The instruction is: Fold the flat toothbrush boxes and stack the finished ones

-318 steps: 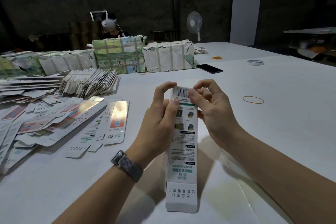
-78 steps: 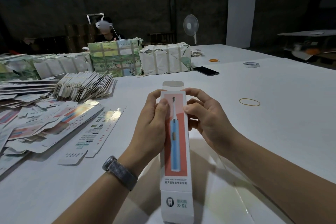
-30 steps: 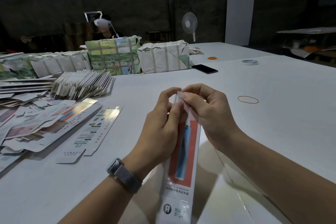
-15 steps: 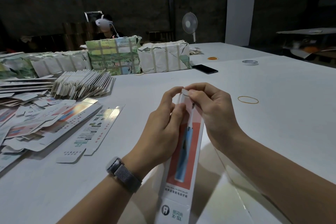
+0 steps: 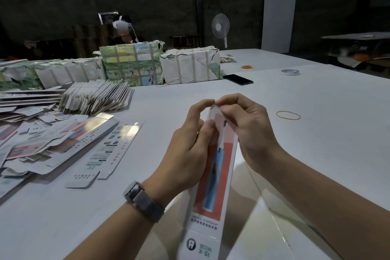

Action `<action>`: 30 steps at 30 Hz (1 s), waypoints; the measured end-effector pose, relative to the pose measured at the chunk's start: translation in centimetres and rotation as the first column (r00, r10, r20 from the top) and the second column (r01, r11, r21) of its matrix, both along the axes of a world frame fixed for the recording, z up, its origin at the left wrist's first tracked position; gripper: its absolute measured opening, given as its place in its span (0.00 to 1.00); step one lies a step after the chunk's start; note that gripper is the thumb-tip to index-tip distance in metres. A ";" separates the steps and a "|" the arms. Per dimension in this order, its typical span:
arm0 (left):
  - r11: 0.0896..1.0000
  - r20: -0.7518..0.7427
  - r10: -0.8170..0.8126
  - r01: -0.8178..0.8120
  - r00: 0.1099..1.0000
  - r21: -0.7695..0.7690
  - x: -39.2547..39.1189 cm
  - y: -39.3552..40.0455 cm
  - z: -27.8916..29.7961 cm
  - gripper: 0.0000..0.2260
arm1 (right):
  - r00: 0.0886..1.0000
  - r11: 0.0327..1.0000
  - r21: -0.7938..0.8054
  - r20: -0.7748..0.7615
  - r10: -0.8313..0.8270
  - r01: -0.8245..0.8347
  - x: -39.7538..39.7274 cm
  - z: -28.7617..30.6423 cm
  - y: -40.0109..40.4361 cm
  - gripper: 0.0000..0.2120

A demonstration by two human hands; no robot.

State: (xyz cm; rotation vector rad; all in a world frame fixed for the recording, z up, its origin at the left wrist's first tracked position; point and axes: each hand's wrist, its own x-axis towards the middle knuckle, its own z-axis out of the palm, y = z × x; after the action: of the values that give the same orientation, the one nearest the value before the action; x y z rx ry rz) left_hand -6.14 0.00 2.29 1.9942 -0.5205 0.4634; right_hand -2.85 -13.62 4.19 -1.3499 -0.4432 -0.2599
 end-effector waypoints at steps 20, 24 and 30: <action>0.983 0.071 0.008 0.005 0.997 -0.183 0.6 1.0 0.5 0.07 | 0.996 0.996 -0.049 0.039 0.077 -0.075 0.2 -1.0 0.0 0.07; 0.985 0.064 0.019 -0.008 0.998 -0.170 0.6 0.9 0.3 0.07 | 0.998 0.999 -0.012 0.031 0.046 -0.045 0.5 -0.9 -0.2 0.05; 0.983 0.039 0.036 -0.029 0.999 -0.184 0.5 0.8 0.3 0.12 | 0.996 0.996 0.013 -0.011 0.087 -0.087 0.6 -1.2 -0.1 0.10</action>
State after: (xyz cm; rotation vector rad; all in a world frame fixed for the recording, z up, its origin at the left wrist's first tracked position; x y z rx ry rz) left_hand -5.67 0.79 2.62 1.8218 -0.4549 0.5548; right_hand -2.25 -13.75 2.99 -1.3159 -0.4886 -0.1821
